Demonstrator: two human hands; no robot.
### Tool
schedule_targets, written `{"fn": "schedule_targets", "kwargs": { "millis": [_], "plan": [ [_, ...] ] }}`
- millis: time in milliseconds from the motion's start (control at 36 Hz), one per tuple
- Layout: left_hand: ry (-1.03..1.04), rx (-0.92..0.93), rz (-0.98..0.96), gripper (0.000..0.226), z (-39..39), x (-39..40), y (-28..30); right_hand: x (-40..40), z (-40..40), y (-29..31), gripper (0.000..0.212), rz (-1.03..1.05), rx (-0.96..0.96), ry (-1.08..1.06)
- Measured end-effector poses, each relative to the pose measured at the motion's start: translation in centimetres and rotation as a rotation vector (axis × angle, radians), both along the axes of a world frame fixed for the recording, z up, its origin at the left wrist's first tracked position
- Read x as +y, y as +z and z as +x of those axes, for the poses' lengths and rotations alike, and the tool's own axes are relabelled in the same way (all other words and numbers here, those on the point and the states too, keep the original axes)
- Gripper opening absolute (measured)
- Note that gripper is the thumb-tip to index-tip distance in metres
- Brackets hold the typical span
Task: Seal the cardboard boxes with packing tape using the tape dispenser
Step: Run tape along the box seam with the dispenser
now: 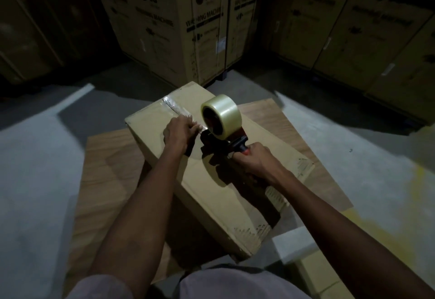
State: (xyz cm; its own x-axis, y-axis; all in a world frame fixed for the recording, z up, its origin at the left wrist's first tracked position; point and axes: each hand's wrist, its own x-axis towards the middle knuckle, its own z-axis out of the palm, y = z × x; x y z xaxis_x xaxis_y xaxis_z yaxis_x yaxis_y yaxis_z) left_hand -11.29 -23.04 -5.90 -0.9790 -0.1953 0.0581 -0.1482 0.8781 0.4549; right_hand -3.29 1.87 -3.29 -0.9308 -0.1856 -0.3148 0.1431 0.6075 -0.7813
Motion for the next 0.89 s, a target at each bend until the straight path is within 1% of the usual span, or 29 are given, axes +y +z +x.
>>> {"fn": "schedule_targets", "kwargs": {
  "millis": [167, 222, 333, 500, 611, 750, 889],
  "plan": [
    [-0.002, 0.006, -0.015, 0.037, -0.4, 0.0, -0.1, 2.0, 0.5, 0.0, 0.046, 0.029, -0.001, 0.031],
    [0.005, 0.016, -0.007, 0.037, -0.2, 0.2, -0.1, 2.6, 0.9, -0.4, 0.045, 0.047, 0.02, 0.017],
    [0.013, 0.027, -0.017, 0.037, 0.1, 0.8, 0.3, 2.8, 1.1, -0.8, 0.051, 0.036, 0.03, -0.01],
    [-0.029, 0.017, -0.07, 0.033, 0.6, 1.9, 1.0, 2.4, 1.1, -0.6, 0.04, 0.054, 0.047, 0.01],
    [-0.116, -0.018, -0.17, 0.032, 1.2, 2.3, 0.6, 2.3, 1.3, -0.8, 0.038, 0.08, 0.065, 0.009],
    [-0.141, 0.032, -0.218, 0.03, 2.2, 2.0, -0.4, 2.1, 1.3, -0.9, 0.034, 0.076, 0.054, 0.009],
    [-0.127, 0.07, -0.186, 0.025, 2.4, 1.7, -0.2, 2.1, 1.3, -0.4, 0.04, 0.082, 0.044, 0.025]
  ]
}}
